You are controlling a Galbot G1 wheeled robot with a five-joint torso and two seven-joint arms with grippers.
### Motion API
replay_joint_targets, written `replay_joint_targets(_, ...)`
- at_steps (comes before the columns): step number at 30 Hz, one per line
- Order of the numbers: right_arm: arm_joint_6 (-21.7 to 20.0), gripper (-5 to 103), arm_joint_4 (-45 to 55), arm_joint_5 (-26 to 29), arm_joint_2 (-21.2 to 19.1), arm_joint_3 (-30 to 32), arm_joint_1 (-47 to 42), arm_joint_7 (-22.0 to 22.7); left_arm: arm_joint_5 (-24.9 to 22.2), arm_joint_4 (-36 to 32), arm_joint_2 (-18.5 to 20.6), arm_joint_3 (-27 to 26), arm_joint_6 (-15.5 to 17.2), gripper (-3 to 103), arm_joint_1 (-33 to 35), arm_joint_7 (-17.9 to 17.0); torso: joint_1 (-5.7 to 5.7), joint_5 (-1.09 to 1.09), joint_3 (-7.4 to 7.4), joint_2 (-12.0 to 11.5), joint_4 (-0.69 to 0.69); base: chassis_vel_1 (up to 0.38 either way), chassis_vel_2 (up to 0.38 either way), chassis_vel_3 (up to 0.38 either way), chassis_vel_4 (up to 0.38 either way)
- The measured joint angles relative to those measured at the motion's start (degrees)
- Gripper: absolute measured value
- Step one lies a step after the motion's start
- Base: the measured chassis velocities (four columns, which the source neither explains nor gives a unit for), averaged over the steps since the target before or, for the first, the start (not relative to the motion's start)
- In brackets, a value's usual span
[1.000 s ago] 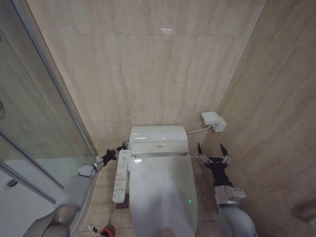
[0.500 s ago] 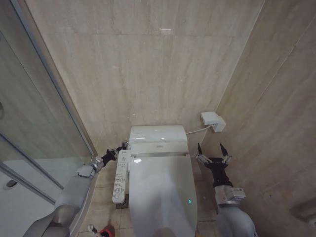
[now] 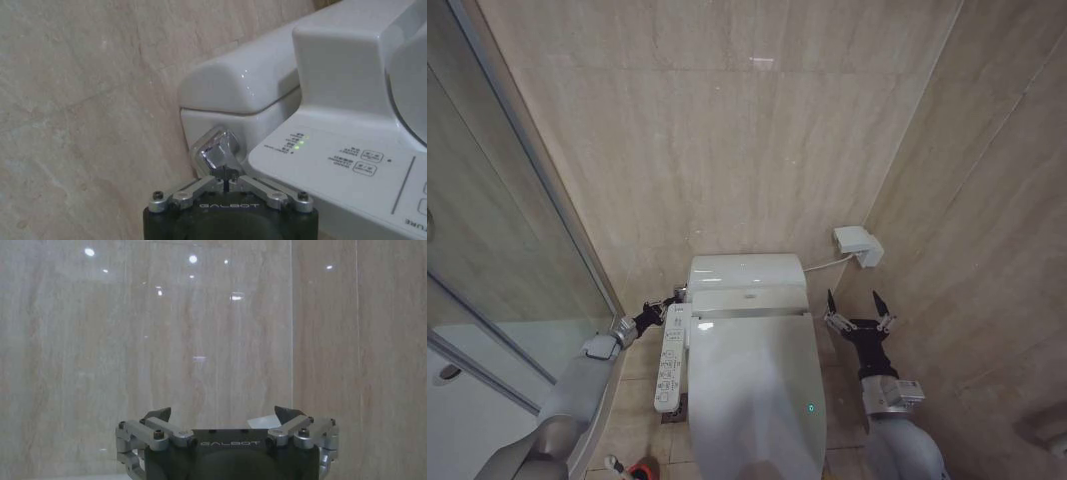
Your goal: Open the toilet lid, clean the toilet bowl with a toilet brush, close the toilet lid, and flush.
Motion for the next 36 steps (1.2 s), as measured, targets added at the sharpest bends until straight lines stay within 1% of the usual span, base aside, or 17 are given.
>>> replay_joint_targets(12,0.00,100,0.00,0.00,0.00,0.00,0.00,0.00,0.31,-0.23,0.05,-1.02,-0.03,0,0.63,0.18,0.00,0.00,0.00,0.00,-0.01,0.000,0.000,0.000,0.000)
replay_joint_targets(21,0.00,100,0.00,0.00,0.00,0.00,0.00,0.00,-0.24,-3.28,0.74,-5.48,1.32,0,4.05,-0.21,0.00,0.00,0.00,0.00,0.00,0.000,0.000,0.000,0.000)
replay_joint_targets(24,0.00,100,0.00,0.00,0.00,0.00,0.00,0.00,-2.91,-6.14,1.83,-7.38,2.13,0,6.47,-1.52,0.00,0.00,0.00,0.00,0.00,0.000,0.000,0.000,0.000)
replay_joint_targets(25,0.00,100,0.00,0.00,0.00,0.00,0.00,0.00,-2.91,-6.14,1.83,-7.38,2.13,0,6.47,-1.52,0.00,0.00,0.00,0.00,0.00,0.000,0.000,0.000,0.000)
replay_joint_targets(28,0.00,100,0.00,0.00,0.00,0.00,0.00,0.00,-6.33,-10.70,3.00,-8.76,3.55,0,9.65,-2.75,0.00,-0.01,0.00,0.00,0.00,0.000,0.000,0.000,0.000)
replay_joint_targets(29,0.00,100,0.00,0.00,0.00,0.00,0.00,0.00,-6.33,-10.70,3.00,-8.76,3.55,0,9.65,-2.75,0.00,-0.01,0.00,0.00,0.00,0.000,0.000,0.000,0.000)
replay_joint_targets(33,0.00,100,0.00,0.00,0.00,0.00,0.00,0.00,-10.74,-18.08,3.91,-10.85,5.88,0,14.54,-6.35,0.00,0.00,0.00,0.00,0.00,0.000,0.000,0.000,0.000)
replay_joint_targets(34,0.00,100,0.00,0.00,0.00,0.00,0.00,0.00,-10.74,-18.08,3.91,-10.85,5.88,0,14.54,-6.35,0.00,0.00,0.00,0.00,0.00,0.000,0.000,0.000,0.000)
replay_joint_targets(36,0.00,100,0.00,0.00,0.00,0.00,0.00,0.00,-12.50,-22.17,3.80,-11.68,7.62,0,17.21,-9.16,0.00,0.00,0.00,0.00,0.00,0.000,0.000,0.000,0.000)
